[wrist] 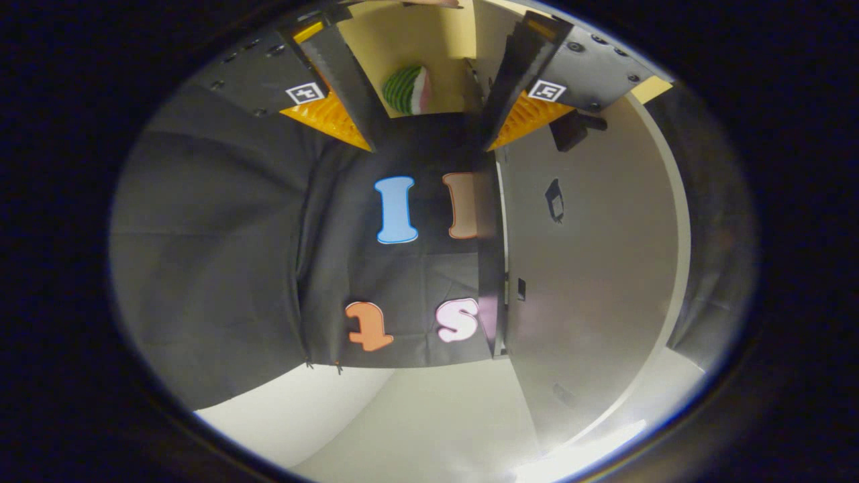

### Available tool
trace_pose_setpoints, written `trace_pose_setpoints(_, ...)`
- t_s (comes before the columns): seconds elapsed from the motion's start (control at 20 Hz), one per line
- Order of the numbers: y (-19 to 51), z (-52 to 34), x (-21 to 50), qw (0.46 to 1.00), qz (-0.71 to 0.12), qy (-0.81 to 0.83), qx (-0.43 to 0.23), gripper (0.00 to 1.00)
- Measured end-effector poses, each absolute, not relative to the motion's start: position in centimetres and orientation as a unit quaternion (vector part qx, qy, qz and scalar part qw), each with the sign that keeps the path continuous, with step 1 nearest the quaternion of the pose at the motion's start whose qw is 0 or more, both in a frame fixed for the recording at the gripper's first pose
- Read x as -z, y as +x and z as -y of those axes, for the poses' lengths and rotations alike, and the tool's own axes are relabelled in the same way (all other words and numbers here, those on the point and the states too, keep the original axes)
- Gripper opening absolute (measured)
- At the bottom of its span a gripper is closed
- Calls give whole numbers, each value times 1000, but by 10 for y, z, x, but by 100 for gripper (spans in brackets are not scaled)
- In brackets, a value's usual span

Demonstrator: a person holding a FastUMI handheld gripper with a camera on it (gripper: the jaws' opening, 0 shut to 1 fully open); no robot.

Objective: Open the shoe cabinet door, grab the shoes and put them into the shoe cabinet, then close the shoe cabinet door.

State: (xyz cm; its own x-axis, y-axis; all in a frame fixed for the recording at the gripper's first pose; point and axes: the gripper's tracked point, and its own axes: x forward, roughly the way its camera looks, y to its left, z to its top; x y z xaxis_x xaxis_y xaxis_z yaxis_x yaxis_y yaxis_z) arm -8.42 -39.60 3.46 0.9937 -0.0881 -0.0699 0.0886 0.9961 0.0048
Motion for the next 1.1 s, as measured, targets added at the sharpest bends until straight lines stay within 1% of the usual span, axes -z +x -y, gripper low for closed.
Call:
trace_pose_setpoints(0.25, -88, 377, -34, 999, -34, 17, 35, 92)
trace_pose_setpoints(0.55, -89, 318, -33, 1000, -29, 4, 9, 91)
trace_pose_setpoints(0.75, -88, 275, -30, 1000, -25, 13, 10, 91)
trace_pose_setpoints(0.9, -84, 246, -26, 999, -18, 16, 26, 92)
trace_pose_setpoints(1.1, -71, 200, -20, 999, -17, 20, 22, 92)
